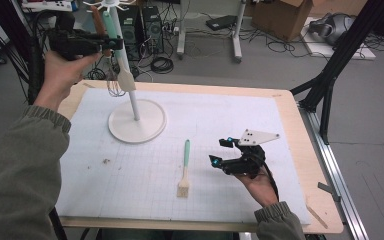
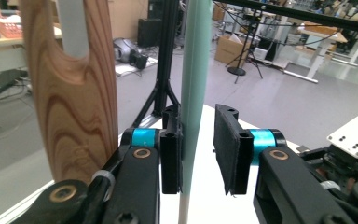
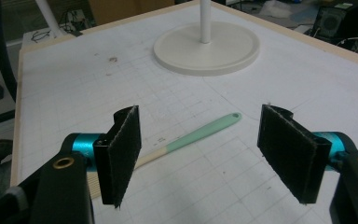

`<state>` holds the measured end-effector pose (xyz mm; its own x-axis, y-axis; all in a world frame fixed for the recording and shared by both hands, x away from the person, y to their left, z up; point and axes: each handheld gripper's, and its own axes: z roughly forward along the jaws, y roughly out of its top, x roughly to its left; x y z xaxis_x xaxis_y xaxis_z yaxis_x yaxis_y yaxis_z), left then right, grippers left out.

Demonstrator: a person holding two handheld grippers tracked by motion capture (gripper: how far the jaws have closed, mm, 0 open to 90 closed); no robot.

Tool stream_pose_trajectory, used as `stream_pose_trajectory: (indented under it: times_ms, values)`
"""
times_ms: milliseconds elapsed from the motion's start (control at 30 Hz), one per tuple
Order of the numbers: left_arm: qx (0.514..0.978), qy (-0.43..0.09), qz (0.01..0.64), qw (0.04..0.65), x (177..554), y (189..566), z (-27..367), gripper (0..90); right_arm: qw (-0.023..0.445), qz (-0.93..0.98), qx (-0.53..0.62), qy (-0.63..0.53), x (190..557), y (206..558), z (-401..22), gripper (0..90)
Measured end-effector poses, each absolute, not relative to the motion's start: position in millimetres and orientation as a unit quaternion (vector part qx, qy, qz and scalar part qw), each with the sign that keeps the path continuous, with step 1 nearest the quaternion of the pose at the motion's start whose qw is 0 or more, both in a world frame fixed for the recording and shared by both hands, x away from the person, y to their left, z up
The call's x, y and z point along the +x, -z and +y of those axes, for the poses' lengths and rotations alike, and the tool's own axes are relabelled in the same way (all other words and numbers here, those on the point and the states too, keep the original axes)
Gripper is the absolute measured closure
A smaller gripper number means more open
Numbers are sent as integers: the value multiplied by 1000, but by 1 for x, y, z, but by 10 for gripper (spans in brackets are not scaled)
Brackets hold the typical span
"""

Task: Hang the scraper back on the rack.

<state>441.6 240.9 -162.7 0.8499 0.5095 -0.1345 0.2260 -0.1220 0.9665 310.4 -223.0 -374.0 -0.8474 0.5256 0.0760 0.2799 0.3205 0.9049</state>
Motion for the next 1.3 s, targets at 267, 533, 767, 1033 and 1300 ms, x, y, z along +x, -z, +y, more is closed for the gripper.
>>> stream_pose_trajectory:
  times_ms: [267,533,767,1033,1300]
  values:
    - [735,-145,257,610,430,165,242,651,114,803,250,-529,310,373,-222,292]
    - [728,-172,265,608,421,167,245,600,113,805,249,-527,310,373,-221,292]
    - [728,-179,263,608,413,166,249,582,114,803,252,-527,311,373,-221,292]
    - [726,-179,264,609,408,164,257,585,118,801,254,-529,312,373,-224,291]
    - [724,-177,259,614,402,161,266,707,120,799,263,-527,312,372,-227,262]
